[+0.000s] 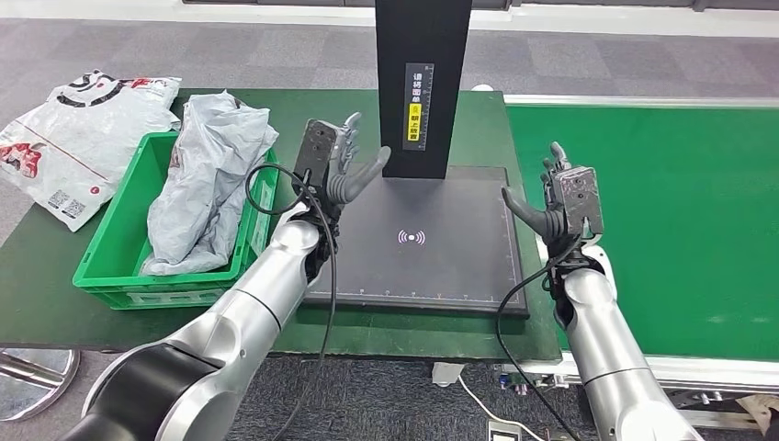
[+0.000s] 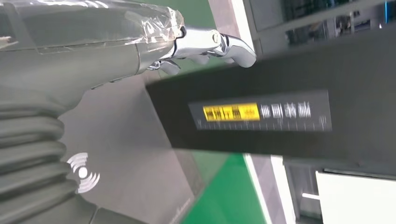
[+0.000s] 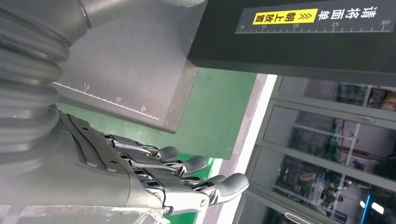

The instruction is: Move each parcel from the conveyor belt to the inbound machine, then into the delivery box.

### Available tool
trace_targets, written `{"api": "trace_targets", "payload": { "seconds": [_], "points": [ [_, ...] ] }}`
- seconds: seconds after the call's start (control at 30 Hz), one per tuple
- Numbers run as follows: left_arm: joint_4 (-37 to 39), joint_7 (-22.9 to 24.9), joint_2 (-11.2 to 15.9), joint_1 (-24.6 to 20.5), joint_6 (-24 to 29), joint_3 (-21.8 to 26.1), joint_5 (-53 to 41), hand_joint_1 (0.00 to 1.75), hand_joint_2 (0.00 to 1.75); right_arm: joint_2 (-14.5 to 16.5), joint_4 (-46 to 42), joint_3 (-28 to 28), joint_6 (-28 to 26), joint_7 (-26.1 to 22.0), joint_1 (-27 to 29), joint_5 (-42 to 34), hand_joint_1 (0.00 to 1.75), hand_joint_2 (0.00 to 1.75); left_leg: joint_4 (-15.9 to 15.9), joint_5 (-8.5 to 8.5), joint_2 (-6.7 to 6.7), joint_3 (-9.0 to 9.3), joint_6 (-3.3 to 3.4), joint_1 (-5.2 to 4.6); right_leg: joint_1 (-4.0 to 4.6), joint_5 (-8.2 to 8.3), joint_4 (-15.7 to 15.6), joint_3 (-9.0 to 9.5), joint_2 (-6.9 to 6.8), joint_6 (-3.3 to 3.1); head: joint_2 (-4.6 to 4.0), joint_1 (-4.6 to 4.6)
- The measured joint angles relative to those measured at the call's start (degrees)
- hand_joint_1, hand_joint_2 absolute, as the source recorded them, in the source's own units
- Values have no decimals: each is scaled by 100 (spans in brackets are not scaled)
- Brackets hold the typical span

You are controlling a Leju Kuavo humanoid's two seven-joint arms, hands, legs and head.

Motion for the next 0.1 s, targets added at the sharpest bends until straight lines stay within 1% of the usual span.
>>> {"api": "trace_targets", "payload": {
  "seconds": [0.1],
  "points": [
    [1, 20, -54, 0, 50, -286, 101, 0, 175, 27, 0, 0, 0, 1, 0, 4, 0, 175, 0, 0, 0, 0, 0, 0, 0, 0, 0, 0, 1, 0, 1, 0]
  ]
}}
